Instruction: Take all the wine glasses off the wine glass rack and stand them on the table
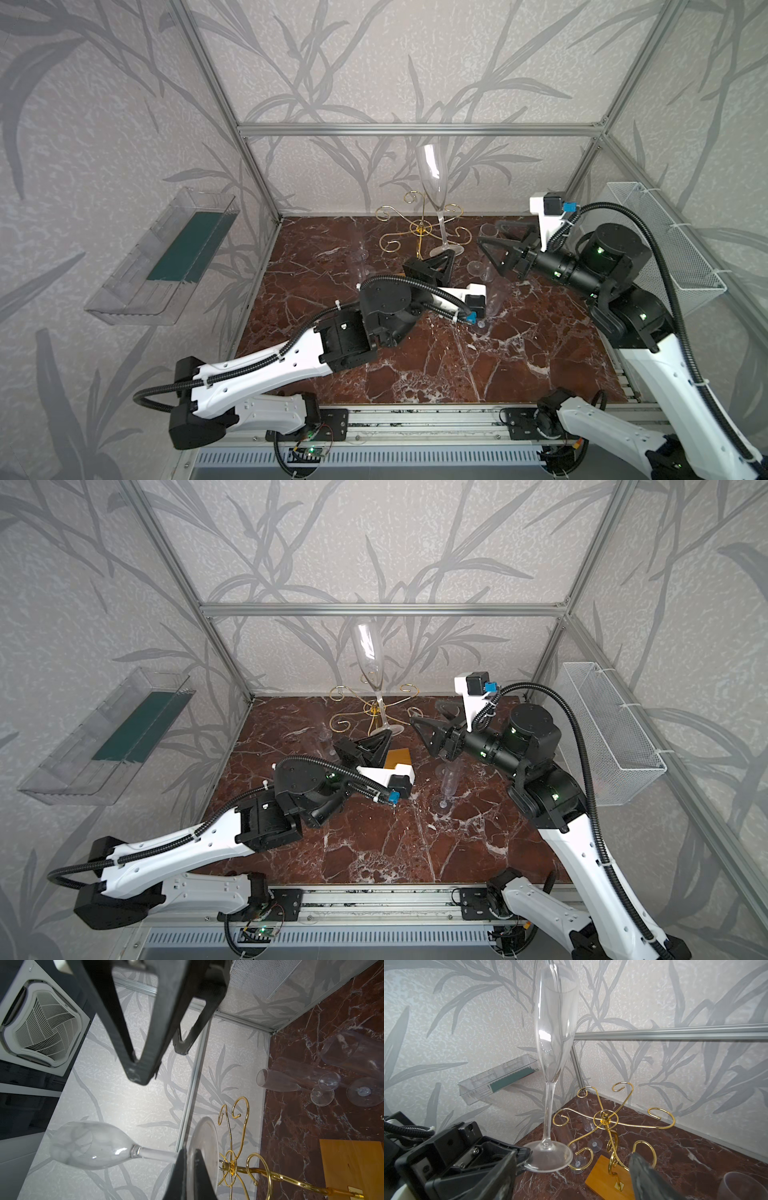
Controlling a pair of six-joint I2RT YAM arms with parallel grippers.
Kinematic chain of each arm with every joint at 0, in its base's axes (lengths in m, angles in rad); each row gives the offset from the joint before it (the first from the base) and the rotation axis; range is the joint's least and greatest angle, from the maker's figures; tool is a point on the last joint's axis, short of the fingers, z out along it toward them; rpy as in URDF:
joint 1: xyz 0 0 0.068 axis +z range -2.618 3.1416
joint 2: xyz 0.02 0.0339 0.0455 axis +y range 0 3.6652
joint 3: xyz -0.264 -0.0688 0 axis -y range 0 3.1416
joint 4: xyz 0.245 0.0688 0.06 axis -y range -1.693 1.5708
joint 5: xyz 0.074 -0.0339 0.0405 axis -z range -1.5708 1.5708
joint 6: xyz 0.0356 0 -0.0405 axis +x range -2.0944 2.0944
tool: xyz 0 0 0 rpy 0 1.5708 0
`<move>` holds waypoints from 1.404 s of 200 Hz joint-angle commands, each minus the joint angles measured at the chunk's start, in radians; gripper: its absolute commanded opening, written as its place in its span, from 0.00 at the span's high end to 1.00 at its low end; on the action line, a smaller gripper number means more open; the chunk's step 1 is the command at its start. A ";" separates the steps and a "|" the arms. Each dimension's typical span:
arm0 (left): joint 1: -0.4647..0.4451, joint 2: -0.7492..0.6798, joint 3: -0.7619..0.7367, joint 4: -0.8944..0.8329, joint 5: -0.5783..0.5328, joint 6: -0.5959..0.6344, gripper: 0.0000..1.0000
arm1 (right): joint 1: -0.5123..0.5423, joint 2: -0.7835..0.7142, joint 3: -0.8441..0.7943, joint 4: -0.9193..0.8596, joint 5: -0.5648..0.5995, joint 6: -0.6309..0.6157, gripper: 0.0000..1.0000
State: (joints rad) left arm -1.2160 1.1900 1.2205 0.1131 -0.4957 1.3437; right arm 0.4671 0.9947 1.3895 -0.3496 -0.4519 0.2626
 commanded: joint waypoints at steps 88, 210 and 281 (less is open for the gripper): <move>-0.049 -0.011 -0.128 0.268 0.017 0.293 1.00 | 0.081 0.139 0.091 -0.012 -0.151 -0.048 0.30; -0.062 0.016 -0.164 0.336 0.018 0.356 0.96 | 0.102 0.179 0.071 0.050 -0.172 -0.055 1.00; -0.089 -0.020 -0.231 0.455 -0.017 0.316 0.23 | 0.105 0.147 0.059 0.066 -0.092 -0.128 1.00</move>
State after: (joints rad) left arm -1.2854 1.2003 0.9924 0.4995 -0.4904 1.6810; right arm 0.5697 1.1793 1.4494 -0.3397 -0.5873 0.1928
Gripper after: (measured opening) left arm 0.772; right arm 0.107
